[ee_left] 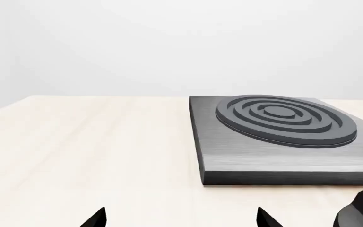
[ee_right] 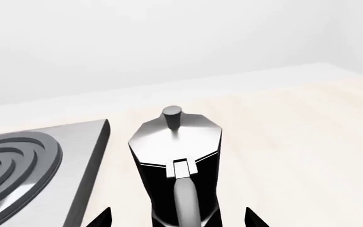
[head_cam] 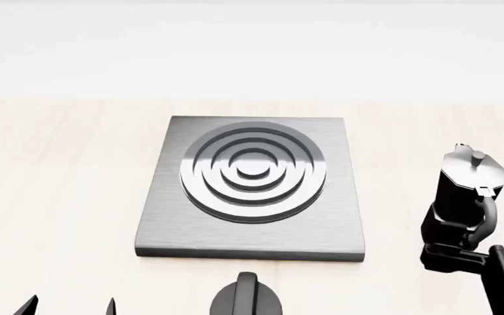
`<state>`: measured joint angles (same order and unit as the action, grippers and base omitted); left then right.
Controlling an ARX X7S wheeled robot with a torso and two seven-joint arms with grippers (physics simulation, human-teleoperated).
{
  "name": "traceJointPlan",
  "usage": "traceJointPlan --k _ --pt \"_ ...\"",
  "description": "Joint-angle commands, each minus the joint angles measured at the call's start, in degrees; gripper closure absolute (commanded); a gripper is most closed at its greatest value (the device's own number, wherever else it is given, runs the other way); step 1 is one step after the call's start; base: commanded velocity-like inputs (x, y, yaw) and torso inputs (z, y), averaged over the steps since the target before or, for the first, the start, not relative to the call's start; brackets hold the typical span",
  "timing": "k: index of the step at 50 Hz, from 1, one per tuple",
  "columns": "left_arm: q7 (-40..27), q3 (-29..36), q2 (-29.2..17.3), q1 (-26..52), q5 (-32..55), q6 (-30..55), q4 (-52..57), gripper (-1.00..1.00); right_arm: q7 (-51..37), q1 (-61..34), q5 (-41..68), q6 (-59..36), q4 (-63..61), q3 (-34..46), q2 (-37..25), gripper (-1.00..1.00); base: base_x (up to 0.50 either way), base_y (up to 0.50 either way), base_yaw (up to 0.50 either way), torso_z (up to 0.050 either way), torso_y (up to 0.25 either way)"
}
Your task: Put the moka pot on the stove.
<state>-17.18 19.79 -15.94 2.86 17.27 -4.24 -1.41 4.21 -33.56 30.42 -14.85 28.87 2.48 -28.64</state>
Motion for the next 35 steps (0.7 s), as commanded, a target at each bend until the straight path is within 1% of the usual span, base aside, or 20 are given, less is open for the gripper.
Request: traceJointPlan --k 1,16,35 --pt "-0.1 0.2 -0.1 0.1 0.2 -0.1 0.0 -1.0 3.1 -2.4 0.0 2.5 5.5 0.1 0.7 -1.0 0.0 0.0 0.0 0.0 0.0" --pt "-0.3 0.4 -0.3 0.1 0.3 -0.2 -0.1 -1.0 5.6 -5.0 -1.0 6.5 13.4 0.0 0.9 -1.0 0.0 0.0 0.0 0.0 0.0" --pt "-0.5 0.7 -0.5 0.2 0.5 -0.3 -0.1 -1.0 6.7 -7.6 -2.1 7.4 16.6 1.0 1.3 -1.0 0.0 0.0 0.0 0.0 0.0"
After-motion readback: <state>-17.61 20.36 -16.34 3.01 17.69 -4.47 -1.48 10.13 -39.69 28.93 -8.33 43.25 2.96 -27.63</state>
